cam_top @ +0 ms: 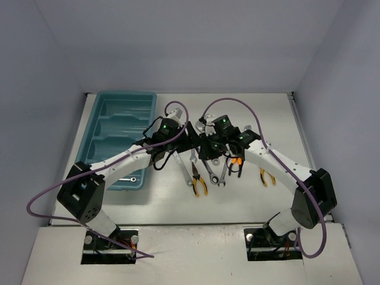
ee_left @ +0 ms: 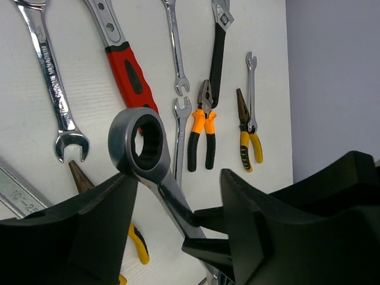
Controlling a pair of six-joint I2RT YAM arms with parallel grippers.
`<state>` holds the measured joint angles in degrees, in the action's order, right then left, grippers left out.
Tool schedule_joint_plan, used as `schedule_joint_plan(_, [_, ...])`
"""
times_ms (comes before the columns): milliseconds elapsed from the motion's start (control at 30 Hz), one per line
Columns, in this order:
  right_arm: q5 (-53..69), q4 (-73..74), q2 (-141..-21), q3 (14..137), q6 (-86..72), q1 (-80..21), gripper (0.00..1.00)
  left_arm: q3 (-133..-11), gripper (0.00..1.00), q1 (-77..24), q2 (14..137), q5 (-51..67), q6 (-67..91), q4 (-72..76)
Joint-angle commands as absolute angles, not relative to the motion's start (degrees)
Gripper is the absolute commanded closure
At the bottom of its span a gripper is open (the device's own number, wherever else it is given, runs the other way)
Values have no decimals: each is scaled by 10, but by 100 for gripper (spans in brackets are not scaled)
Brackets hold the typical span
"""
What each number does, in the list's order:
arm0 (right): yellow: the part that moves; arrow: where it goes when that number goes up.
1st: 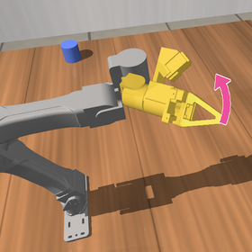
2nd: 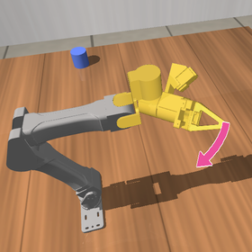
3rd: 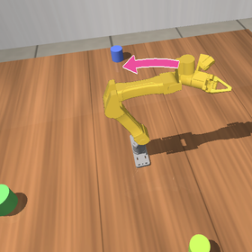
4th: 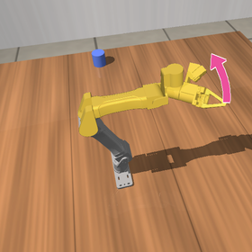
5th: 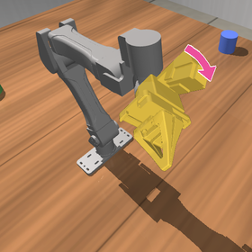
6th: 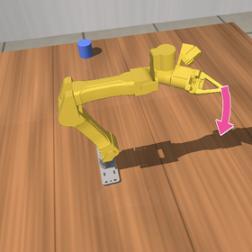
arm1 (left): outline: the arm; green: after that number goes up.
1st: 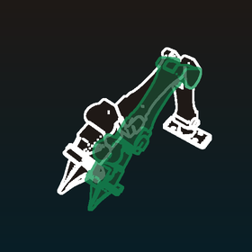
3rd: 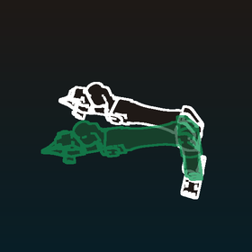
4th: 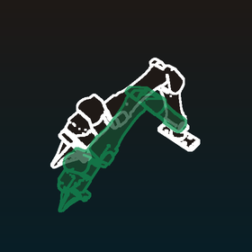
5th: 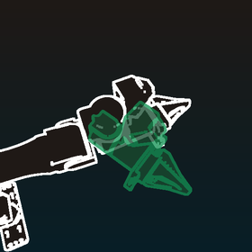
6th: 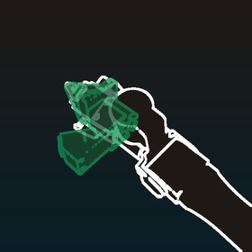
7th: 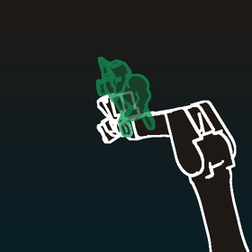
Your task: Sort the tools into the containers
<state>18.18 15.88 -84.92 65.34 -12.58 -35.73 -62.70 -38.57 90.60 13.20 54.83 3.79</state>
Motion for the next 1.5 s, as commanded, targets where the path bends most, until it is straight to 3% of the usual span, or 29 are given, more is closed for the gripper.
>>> schedule_joint_plan(0, [212,99,-807,683,-136,-362,100,-647,55,-391,900,141,577,108])
schedule_joint_plan(200, [215,92,-805,679,-139,-362,100,-650,94,-391,897,142,588,111])
schedule_joint_plan(367, [205,91,-798,678,-143,-363,100,-637,100,-391,874,136,604,111])
schedule_joint_plan(433, [200,92,-791,680,-144,-363,82,-627,100,-389,857,124,611,111])
schedule_joint_plan(567, [198,93,-771,684,-143,-362,36,-605,100,-376,808,99,622,102])
schedule_joint_plan(700, [194,95,-746,686,-143,-360,23,-596,100,-342,754,72,623,36])
schedule_joint_plan(1067, [125,98,-687,651,-117,-340,21,-528,100,-144,511,7,596,-211])
schedule_joint_plan(1233, [137,98,-680,635,-109,-333,21,-505,100,-19,456,21,550,-278])
schedule_joint_plan(1467, [165,100,-663,624,-100,-321,21,-509,100,31,447,-44,514,-293])
